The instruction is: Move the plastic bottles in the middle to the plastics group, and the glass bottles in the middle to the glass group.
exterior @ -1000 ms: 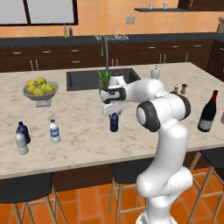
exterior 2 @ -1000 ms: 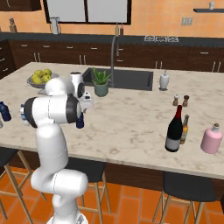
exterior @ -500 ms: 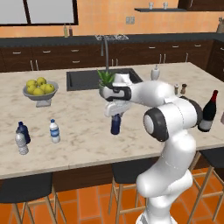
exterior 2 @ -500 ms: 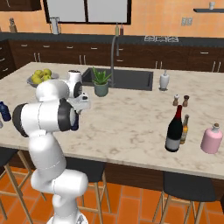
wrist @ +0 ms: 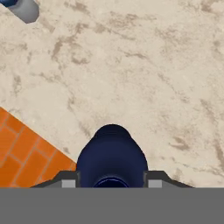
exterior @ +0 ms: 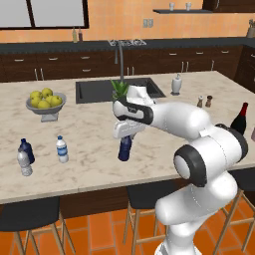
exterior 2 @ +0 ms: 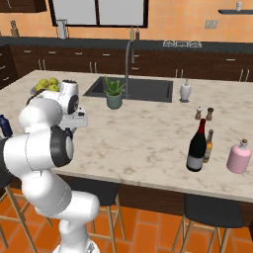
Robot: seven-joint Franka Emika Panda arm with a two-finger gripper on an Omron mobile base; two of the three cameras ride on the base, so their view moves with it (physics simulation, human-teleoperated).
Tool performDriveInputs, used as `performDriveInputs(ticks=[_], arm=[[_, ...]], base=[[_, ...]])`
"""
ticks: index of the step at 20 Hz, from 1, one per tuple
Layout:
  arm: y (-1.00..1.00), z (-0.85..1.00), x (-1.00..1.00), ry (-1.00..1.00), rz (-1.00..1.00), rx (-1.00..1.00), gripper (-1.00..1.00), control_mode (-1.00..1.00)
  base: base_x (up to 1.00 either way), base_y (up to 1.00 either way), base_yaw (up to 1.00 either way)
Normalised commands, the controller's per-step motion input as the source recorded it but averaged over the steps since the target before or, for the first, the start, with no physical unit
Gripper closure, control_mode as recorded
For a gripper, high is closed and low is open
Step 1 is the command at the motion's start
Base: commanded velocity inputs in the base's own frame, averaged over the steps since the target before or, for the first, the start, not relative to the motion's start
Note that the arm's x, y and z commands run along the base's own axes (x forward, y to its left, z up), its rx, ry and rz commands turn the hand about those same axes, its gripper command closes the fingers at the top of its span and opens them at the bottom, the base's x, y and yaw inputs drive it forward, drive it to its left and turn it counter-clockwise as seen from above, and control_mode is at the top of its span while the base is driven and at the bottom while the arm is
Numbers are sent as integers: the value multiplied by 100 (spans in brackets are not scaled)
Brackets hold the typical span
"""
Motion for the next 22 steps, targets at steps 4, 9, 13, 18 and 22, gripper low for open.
performDriveInputs(ticks=[4, 9, 13, 18, 22], arm=[[97, 12, -25, 0, 0, 0, 100, -100], [100, -3, 0, 0, 0, 0, 100, -100], [100, 0, 0, 0, -3, 0, 100, -100], [87, -9, 0, -15, -8, -1, 100, -100], [63, -12, 5, -15, -22, -1, 100, -100]], base=[[0, 0, 0], [0, 0, 0], [0, 0, 0], [0, 0, 0], [0, 0, 0]])
